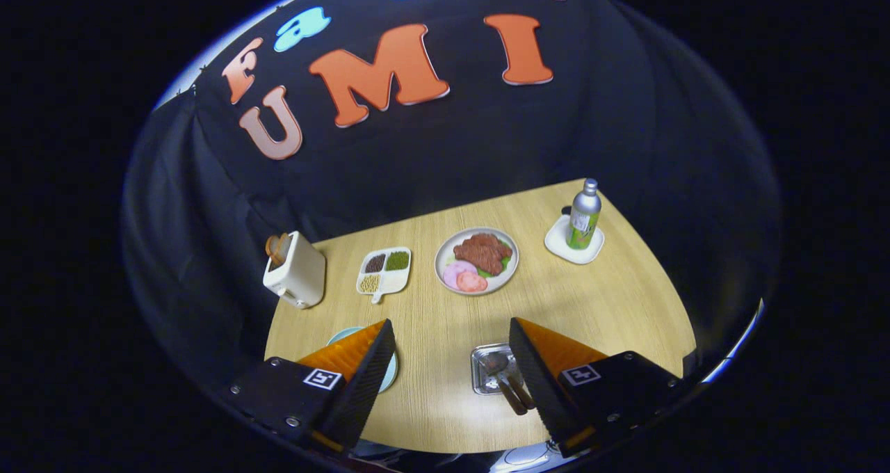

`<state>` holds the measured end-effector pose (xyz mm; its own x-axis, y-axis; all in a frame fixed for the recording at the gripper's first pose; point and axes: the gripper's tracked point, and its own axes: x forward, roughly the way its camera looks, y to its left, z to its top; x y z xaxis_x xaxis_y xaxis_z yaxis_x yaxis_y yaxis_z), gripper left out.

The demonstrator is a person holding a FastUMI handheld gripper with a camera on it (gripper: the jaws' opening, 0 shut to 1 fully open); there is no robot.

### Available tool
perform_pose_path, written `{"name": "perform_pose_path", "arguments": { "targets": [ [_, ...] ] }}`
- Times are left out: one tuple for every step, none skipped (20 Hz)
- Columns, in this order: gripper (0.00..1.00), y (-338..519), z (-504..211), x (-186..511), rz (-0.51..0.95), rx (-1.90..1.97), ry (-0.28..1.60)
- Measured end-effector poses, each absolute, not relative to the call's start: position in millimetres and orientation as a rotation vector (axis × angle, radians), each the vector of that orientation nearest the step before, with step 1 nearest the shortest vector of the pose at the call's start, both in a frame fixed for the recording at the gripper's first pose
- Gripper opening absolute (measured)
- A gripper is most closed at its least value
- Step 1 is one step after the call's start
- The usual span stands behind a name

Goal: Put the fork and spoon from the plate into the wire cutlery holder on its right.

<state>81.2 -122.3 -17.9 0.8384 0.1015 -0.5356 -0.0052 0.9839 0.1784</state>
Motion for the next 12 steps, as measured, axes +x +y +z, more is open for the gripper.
{"name": "perform_pose_path", "arguments": {
  "targets": [
    [0.99, -130.6, -6.6, 78.0, 0.039, 0.152, 0.508],
    [0.99, -138.2, 4.9, 74.3, 0.018, 0.131, 0.439],
    [0.98, -146.4, 16.7, 71.5, -0.004, 0.114, 0.372],
    [0.98, -154.1, 25.7, 66.8, -0.026, 0.104, 0.320],
    [0.98, -161.5, 32.1, 61.3, -0.046, 0.102, 0.285],
    [0.98, -164.8, 39.7, 56.1, -0.048, 0.102, 0.246],
    [0.98, -168.7, 47.3, 52.2, -0.053, 0.106, 0.207],
    [0.98, -171.8, 55.4, 48.9, -0.055, 0.111, 0.169],
    [0.98, -174.2, 62.6, 45.6, -0.052, 0.116, 0.130],
    [0.98, -177.6, 68.2, 41.5, -0.054, 0.121, 0.099],
    [0.98, -181.0, 72.4, 39.2, -0.057, 0.126, 0.074],
    [0.98, -183.9, 74.3, 37.2, -0.058, 0.130, 0.055]
  ]
}}
